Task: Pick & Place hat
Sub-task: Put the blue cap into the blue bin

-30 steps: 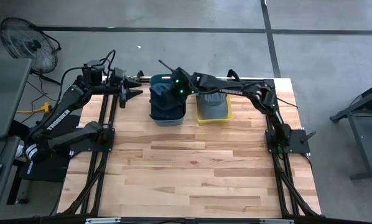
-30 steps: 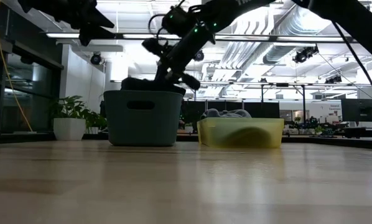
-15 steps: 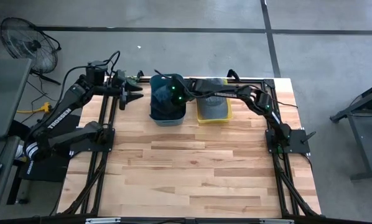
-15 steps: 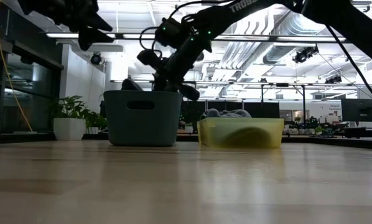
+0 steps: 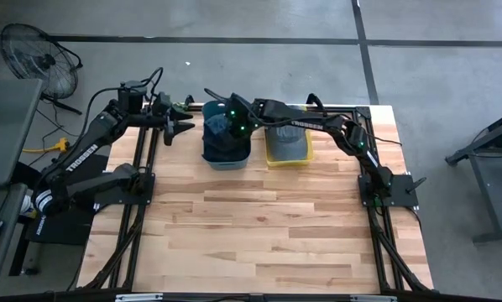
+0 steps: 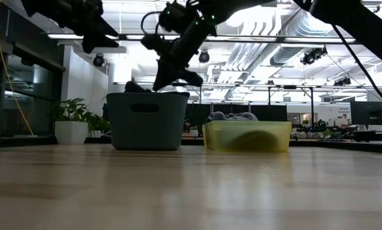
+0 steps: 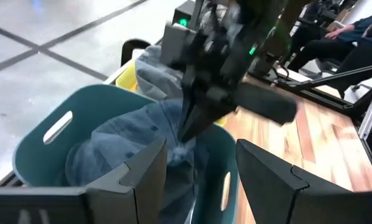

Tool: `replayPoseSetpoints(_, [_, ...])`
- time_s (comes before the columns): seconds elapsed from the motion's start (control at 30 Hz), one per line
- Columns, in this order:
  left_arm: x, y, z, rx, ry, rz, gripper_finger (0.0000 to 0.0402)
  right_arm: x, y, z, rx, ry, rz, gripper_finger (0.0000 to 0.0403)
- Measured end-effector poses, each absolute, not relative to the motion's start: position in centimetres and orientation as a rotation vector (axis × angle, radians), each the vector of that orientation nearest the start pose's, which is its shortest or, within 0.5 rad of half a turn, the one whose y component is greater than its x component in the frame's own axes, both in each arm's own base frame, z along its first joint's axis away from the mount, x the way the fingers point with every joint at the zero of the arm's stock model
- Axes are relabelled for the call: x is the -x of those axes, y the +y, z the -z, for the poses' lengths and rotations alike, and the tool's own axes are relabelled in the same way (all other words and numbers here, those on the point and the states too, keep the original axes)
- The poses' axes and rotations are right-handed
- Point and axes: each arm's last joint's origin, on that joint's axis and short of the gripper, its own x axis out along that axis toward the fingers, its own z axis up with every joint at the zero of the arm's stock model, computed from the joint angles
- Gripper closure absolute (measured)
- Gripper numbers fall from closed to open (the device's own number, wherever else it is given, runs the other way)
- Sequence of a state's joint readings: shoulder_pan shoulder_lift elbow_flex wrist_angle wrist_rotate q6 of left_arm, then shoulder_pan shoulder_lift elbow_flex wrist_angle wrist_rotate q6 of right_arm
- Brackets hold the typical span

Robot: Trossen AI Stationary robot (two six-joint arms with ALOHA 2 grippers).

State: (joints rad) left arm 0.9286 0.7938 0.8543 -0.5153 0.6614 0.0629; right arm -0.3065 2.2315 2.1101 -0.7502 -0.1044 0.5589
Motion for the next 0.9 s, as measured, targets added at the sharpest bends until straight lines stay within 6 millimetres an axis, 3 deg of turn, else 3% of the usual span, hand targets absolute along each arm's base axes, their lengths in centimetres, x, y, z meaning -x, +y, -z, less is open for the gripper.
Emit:
replayPoseSetpoints(0.33, [-13.7,13.9,-31.1,0.263,0.379,-0.253,0.0211,-44.7,-13.6,-33.0,-0.505,0.874,0.515,0.0403])
replayPoseSetpoints(0.53, [-17.5,14.5,-30.6,0.372,0.409,-0.315,0.0211,-39.8,-10.5,-35.5,-0.464,0.965,0.668,0.0403])
replayPoseSetpoints(0.7, [-20.6,14.6,-29.9,0.481,0.479,-0.497,0.0211,-35.7,-7.7,-37.6,-0.456,0.925,0.744,0.0403])
replayPoseSetpoints(0.9, [-23.2,14.3,-31.0,0.235,0.581,-0.447,0.0211,-31.2,-4.4,-37.5,-0.485,0.879,0.738,0.0403])
